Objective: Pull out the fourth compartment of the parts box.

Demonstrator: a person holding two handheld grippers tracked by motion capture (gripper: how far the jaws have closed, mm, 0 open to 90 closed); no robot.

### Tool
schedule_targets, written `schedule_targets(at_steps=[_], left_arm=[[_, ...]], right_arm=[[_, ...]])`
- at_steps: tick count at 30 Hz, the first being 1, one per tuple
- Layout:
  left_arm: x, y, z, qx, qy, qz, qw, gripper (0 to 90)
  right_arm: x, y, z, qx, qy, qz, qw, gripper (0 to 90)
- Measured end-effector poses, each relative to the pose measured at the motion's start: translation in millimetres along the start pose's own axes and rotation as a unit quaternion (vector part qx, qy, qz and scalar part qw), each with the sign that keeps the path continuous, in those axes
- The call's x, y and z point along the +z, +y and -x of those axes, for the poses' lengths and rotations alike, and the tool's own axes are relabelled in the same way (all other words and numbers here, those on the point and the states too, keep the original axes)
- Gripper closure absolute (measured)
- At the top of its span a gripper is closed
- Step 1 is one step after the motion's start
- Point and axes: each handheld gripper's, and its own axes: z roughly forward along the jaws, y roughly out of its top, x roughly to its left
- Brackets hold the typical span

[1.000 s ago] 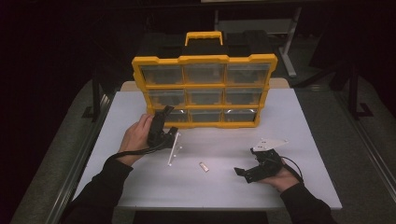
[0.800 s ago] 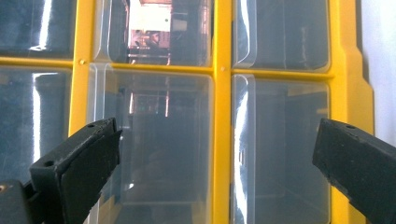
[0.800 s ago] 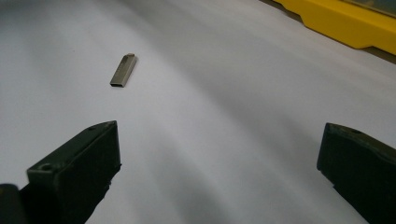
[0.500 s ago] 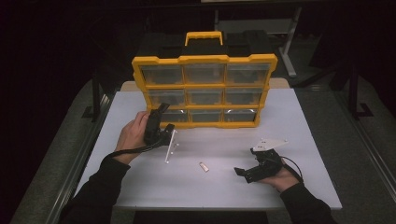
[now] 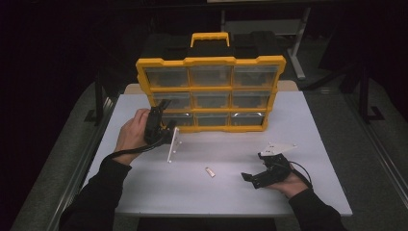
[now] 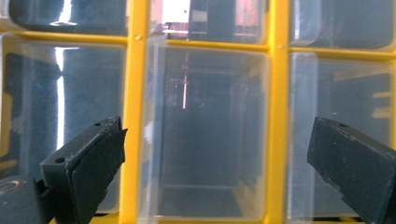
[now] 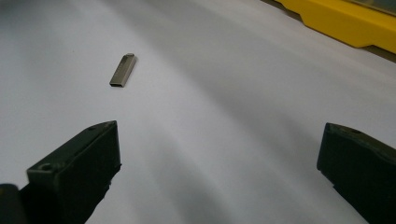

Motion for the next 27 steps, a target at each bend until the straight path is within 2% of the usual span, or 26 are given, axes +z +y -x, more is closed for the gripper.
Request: schedule_targets(at_steps=[8,16,22,27], left_arm=[[1.5,-2.0,-9.8,0.003,0.012,-0.005,0.9999,7.0],[2.3,-2.8,-17.5,0.016,0.018,-0.008,0.9997,15.1],[5.1,-3.4,-18.9,0.023,0.017,-0.012,0.9995,20.6],[7.3,-3.0,-20.8,0.018,0.013,-0.011,0.9997,26.9]], right_arm=[[0.4,-0.1,0.0,0.001,0.0,-0.001,1.0,0.0],[0.7,-0.2,0.3,0.003,-0.001,-0.002,1.0,0.0],[0.1,-0.3,0.6,0.004,-0.002,0.0,1.0,0.0],[0.4,-0.4,0.6,0.003,-0.001,-0.001,1.0,0.0]])
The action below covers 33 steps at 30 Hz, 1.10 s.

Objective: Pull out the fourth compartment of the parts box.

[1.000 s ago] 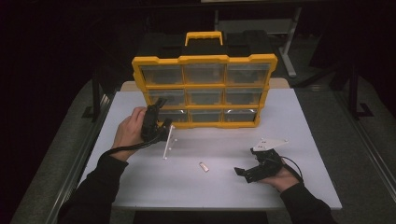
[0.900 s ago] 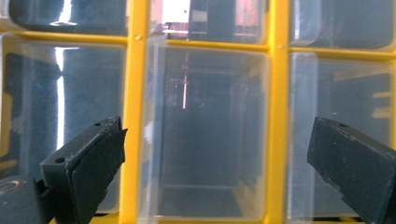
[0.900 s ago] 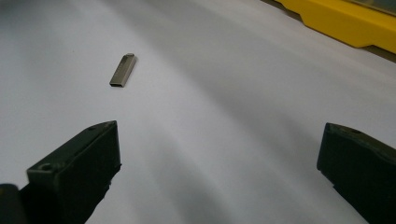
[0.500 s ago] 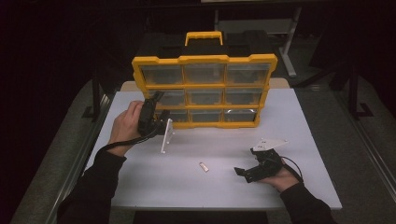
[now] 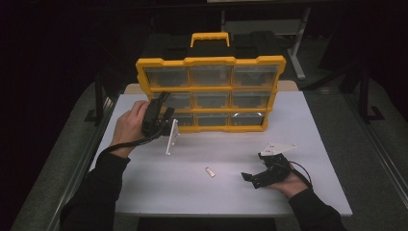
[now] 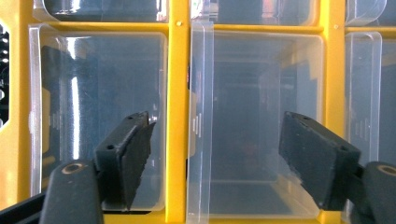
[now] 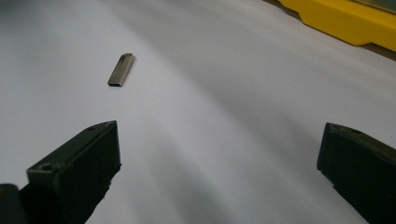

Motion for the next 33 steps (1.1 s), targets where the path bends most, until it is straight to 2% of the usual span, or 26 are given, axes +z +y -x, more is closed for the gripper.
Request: schedule_targets(at_steps=[4,16,33], left_arm=[[0.9,0.6,-2.6,0.0,-0.003,-0.001,1.0,31.9],[1.5,0.2,-9.1,-0.016,-0.012,-0.009,0.9998,49.4],[5.3,1.9,-13.2,-0.024,-0.022,-0.02,0.9993,64.9]], right_arm=[[-0.3,0.0,0.2,0.001,-0.001,0.001,1.0,0.0],[-0.2,0.0,0.4,0.001,-0.001,0.001,1.0,0.0],[-0.4,0.0,0.7,0.0,-0.002,0.002,1.0,0.0]])
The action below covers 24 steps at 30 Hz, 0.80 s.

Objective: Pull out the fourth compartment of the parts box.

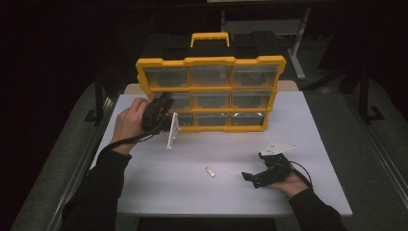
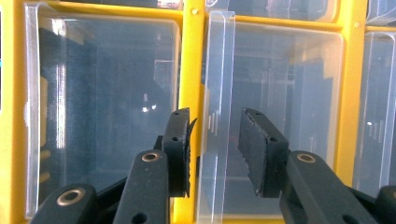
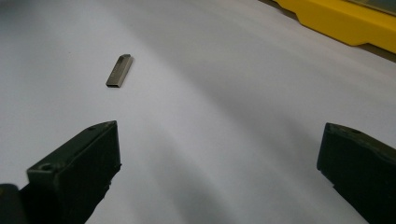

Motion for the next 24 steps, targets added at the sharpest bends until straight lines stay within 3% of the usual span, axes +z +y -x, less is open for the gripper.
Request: schedule_targets(at_steps=[12,24], left_arm=[[1.0,1.9,0.2,0.006,-0.005,-0.011,0.9999,70.7],[2.2,3.2,0.0,0.006,0.003,-0.017,0.9998,76.7]], right_arm=[[0.0,-0.1,0.1,0.0,0.0,0.0,1.0,0.0],[-0.3,-0.1,-0.2,-0.001,0.0,0.001,1.0,0.0]])
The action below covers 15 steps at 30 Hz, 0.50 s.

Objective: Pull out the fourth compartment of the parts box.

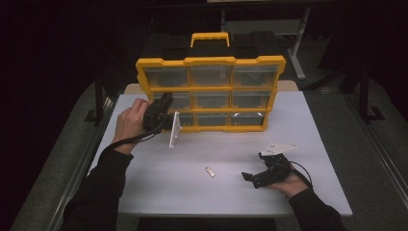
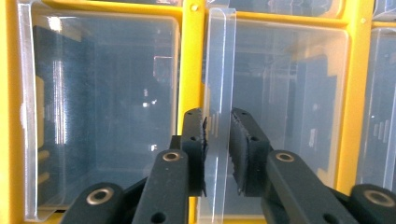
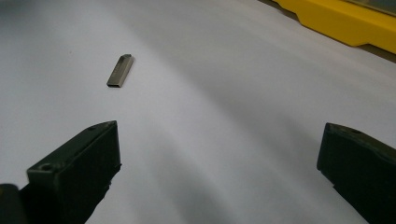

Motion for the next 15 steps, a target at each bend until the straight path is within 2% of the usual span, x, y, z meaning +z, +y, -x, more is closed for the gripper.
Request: schedule_targets(at_steps=[15], left_arm=[[-2.9,1.4,3.0,0.013,0.008,-0.005,0.9999,79.0]], right_arm=[[-0.8,-0.3,0.5,0.002,0.0,0.001,1.0,0.0]])
